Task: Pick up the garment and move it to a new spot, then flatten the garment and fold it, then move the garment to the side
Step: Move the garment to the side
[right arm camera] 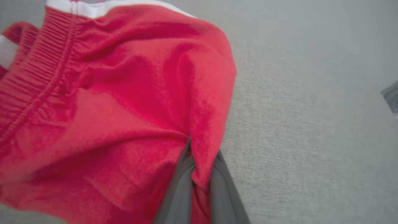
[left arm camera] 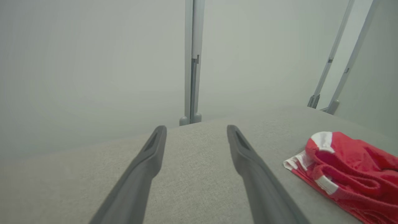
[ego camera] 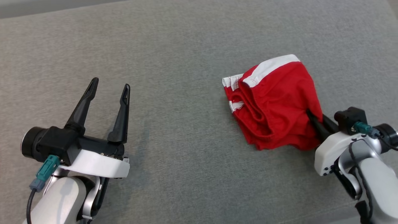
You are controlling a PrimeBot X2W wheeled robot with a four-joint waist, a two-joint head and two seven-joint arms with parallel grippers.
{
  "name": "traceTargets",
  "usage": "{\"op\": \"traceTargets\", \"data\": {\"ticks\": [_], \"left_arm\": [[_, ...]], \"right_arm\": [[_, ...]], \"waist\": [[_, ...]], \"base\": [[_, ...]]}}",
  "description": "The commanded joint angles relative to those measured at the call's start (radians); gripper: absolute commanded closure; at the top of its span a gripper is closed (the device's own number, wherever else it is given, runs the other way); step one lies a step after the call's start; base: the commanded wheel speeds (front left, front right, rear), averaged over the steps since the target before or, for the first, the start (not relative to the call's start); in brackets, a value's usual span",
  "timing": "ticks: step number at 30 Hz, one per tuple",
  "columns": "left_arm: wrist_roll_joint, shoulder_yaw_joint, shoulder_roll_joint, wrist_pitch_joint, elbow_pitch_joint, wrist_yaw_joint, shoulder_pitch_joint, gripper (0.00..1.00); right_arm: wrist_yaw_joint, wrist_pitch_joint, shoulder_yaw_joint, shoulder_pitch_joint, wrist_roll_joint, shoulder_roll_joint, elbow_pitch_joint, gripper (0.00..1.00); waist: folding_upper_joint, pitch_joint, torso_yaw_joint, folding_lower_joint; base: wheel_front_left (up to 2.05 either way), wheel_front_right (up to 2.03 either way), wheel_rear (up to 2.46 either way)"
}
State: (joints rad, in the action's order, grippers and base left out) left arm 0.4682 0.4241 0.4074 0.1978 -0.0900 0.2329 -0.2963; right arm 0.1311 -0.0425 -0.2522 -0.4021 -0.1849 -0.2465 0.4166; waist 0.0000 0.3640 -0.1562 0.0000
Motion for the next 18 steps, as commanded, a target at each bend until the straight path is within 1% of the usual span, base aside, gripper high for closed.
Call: {"op": "traceTargets", "data": {"ticks": [1,4,5,7,8,13,14,18], "left_arm": [[-0.014,-0.003,0.021,-0.015,-0.022,-0.001,-0.027,0.0],[-0.027,0.0,0.044,-0.04,-0.051,-0.007,-0.048,0.0],[-0.027,0.0,0.044,-0.04,-0.051,-0.007,-0.048,0.0],[-0.033,0.005,0.054,-0.054,-0.069,-0.013,-0.066,0.0],[-0.042,0.008,0.064,-0.067,-0.086,-0.019,-0.088,0.0],[-0.063,0.03,0.066,-0.091,-0.127,-0.035,-0.148,0.0],[-0.071,0.04,0.064,-0.092,-0.14,-0.047,-0.171,0.0],[-0.08,0.059,0.057,-0.094,-0.152,-0.06,-0.199,0.0]], "right_arm": [[-0.001,0.018,-0.008,-0.049,-0.005,-0.04,0.014,1.0],[-0.001,0.042,-0.017,-0.108,-0.012,-0.086,0.048,1.0],[-0.001,0.042,-0.017,-0.108,-0.012,-0.086,0.048,1.0],[-0.001,0.056,-0.018,-0.152,-0.016,-0.114,0.074,1.0],[-0.001,0.071,-0.015,-0.201,-0.012,-0.148,0.102,1.0],[-0.001,0.131,0.014,-0.314,0.006,-0.224,0.194,1.0],[-0.001,0.161,0.045,-0.348,0.015,-0.24,0.242,1.0],[-0.001,0.2,0.098,-0.398,0.012,-0.228,0.335,1.0]], "waist": [[0.0,0.069,-0.105,0.0],[0.0,0.102,-0.146,0.0],[0.0,0.102,-0.146,0.0],[0.0,0.125,-0.163,0.0],[0.0,0.148,-0.176,0.0],[0.0,0.207,-0.182,0.0],[0.0,0.226,-0.176,0.0],[0.0,0.252,-0.166,0.0]], "base": [[0.0,0.0,0.0],[0.0,0.0,0.0],[0.0,0.0,0.0],[0.0,0.0,0.0],[0.0,0.0,0.0],[0.0,0.0,0.0],[0.0,0.0,0.0],[0.0,0.0,0.0]]}}
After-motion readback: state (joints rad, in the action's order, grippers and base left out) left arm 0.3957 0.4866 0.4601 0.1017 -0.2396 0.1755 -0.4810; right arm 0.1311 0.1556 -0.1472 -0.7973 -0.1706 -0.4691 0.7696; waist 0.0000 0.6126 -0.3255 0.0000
